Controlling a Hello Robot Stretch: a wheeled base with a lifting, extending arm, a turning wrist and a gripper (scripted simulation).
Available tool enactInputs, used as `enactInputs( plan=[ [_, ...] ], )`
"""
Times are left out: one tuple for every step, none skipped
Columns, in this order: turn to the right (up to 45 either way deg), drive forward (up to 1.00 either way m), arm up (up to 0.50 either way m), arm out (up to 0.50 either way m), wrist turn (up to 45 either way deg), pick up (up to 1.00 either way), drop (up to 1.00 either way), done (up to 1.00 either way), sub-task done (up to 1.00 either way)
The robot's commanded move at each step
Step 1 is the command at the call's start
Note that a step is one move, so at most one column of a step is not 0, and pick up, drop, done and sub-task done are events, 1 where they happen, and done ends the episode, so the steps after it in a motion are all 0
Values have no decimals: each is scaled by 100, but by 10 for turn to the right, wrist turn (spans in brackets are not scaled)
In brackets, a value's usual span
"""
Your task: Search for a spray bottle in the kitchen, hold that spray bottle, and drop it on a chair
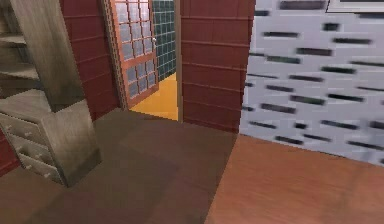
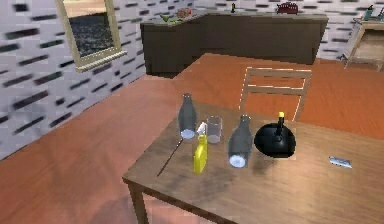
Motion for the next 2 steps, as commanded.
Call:
enactInputs(
  plan=[
    [0, 0, 32, 0, 0, 0, 0, 0, 0],
    [0, 0, 0, 30, 0, 0, 0, 0, 0]
  ],
)
